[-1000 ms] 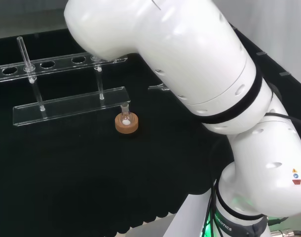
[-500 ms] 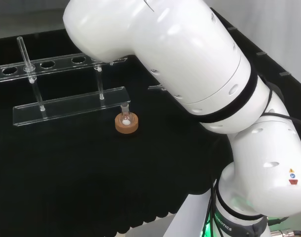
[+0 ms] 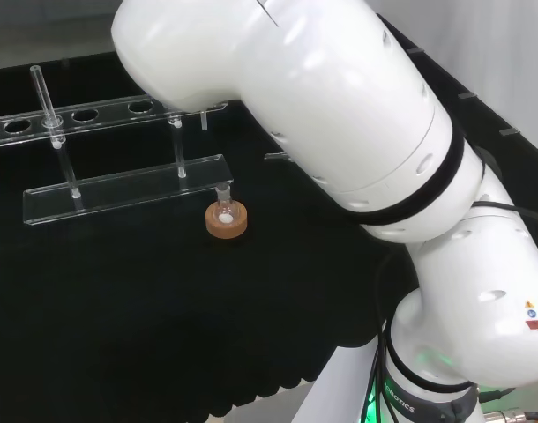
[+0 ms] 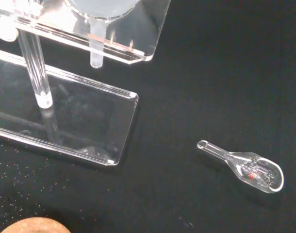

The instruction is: Put the funnel back on the funnel stand.

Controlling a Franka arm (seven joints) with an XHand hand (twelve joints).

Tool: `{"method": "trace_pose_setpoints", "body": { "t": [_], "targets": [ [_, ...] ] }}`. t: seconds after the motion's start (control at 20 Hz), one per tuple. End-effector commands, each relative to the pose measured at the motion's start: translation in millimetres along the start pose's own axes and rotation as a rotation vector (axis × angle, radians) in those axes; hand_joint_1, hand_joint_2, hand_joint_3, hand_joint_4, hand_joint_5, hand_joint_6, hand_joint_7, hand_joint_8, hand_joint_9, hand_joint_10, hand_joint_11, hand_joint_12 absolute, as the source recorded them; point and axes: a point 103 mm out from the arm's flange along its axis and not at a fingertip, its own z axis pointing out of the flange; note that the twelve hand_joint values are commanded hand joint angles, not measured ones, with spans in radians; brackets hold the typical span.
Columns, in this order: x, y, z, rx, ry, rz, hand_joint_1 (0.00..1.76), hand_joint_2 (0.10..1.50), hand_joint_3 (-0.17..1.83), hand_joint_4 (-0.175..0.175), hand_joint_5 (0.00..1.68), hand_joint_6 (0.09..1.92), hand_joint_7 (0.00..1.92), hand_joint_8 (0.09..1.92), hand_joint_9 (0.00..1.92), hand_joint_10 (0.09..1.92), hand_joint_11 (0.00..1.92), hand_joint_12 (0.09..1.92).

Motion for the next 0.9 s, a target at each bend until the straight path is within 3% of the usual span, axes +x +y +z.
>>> {"method": "trace_pose_setpoints", "body": {
  "t": [0.05,0.45,0.9],
  "targets": [
    [-7.3,-52.5,-7.0,-0.063,0.058,0.018,0.43,0.86,-0.17,-0.032,0.23,0.09,0.04,0.68,0.34,0.7,0.3,1.4],
    [-30.8,-119.3,9.8,-0.107,0.123,0.086,0.48,0.89,-0.14,-0.036,0.26,0.09,0.08,0.69,0.35,0.71,0.3,1.4],
    [-57.3,-159.1,42.9,-0.14,0.214,0.15,0.5,0.92,-0.13,-0.04,0.31,0.09,0.11,0.7,0.39,0.71,0.31,1.38]
  ]
}}
